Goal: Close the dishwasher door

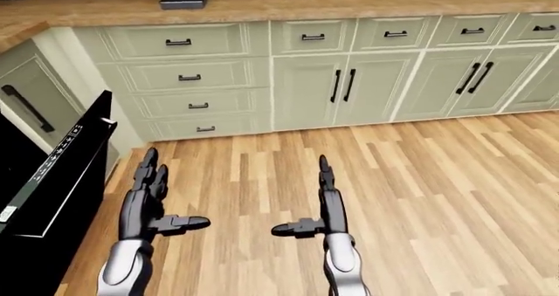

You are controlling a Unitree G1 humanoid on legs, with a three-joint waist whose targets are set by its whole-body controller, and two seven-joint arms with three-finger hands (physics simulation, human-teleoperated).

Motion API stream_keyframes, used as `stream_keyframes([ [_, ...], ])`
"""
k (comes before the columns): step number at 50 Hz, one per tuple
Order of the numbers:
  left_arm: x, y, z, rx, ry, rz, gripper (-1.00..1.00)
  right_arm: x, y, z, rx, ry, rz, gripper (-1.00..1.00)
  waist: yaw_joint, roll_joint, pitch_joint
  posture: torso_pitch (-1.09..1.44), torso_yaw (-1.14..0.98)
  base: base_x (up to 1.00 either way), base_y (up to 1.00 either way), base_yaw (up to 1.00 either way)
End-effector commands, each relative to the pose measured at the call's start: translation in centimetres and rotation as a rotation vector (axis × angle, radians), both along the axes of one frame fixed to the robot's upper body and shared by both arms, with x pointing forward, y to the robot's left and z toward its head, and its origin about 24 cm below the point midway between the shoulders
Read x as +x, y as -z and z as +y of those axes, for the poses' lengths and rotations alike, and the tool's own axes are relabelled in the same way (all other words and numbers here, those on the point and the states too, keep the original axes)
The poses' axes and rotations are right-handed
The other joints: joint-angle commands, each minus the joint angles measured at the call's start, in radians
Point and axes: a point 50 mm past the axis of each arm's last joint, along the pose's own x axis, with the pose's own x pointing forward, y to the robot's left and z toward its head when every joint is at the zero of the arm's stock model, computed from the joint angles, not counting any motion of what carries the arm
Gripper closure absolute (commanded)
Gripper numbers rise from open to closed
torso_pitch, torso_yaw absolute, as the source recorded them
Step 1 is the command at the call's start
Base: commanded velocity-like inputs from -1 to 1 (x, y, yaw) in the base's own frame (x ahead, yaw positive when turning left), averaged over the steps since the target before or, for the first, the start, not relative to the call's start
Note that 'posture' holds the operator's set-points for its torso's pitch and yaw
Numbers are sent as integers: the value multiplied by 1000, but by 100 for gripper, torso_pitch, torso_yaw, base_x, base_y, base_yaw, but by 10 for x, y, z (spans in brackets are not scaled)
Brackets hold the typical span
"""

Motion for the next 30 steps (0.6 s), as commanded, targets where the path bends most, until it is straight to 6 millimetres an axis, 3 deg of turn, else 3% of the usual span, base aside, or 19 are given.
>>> stream_keyframes([
  [1,2,-16,-3,4,15,-85,-100,4,-14,-2,-3,4,-73,-100,-4,-13,-16,0,0,0,19,0],
  [2,2,-16,-3,4,15,-86,-100,3,-15,-2,-3,4,-74,-100,-7,-44,-28,0,0,0,20,0],
  [3,2,-16,-4,4,16,-85,-100,3,-15,-2,-4,4,-74,-100,-20,10,-12,0,0,0,20,0],
  [4,2,-16,-4,4,16,-85,-100,3,-15,-2,-5,5,-74,-100,-11,-10,-14,0,0,0,20,0],
  [5,2,-16,-4,4,16,-86,-100,3,-15,-2,-7,6,-73,-100,-14,-11,-18,0,0,0,19,0],
  [7,1,-17,-4,4,17,-87,-100,3,-14,-2,-9,7,-72,-100,-12,-2,-23,0,0,0,20,0],
  [10,1,-17,-4,4,17,-88,-100,3,-14,-2,-11,8,-71,-100,-11,25,-9,0,0,0,20,0],
  [14,1,-16,-4,5,19,-87,-100,3,-14,-2,-14,8,-70,-100,-14,95,-7,0,0,0,20,0],
  [16,1,-16,-4,6,20,-87,-100,3,-15,-2,-14,9,-70,-100,-8,173,-30,0,0,0,30,0],
  [17,1,-16,-4,6,20,-87,-100,3,-15,-2,-14,8,-71,-100,-1,90,-12,0,0,0,48,0],
  [18,1,-16,-4,6,20,-87,-100,3,-15,-2,-14,8,-71,-100,-4,93,-5,0,0,0,48,0],
  [21,1,-16,-4,5,20,-87,-100,3,-15,-2,-11,8,-73,-100,-7,52,-8,0,0,0,44,0],
  [24,1,-17,-4,5,19,-89,-100,3,-16,-2,-11,9,-73,-100,-9,25,-3,0,0,0,28,0],
  [26,0,-17,-4,4,20,-90,-100,3,-15,-1,-11,9,-73,-100,-11,-15,-10,0,0,0,28,0],
  [28,0,-17,-4,4,20,-89,-100,3,-16,-1,-13,8,-74,-100,-22,9,-8,0,0,0,28,0],
  [30,0,-17,-4,4,21,-89,-100,3,-16,-1,-15,7,-73,-100,-19,-4,-14,0,0,0,29,0],
])
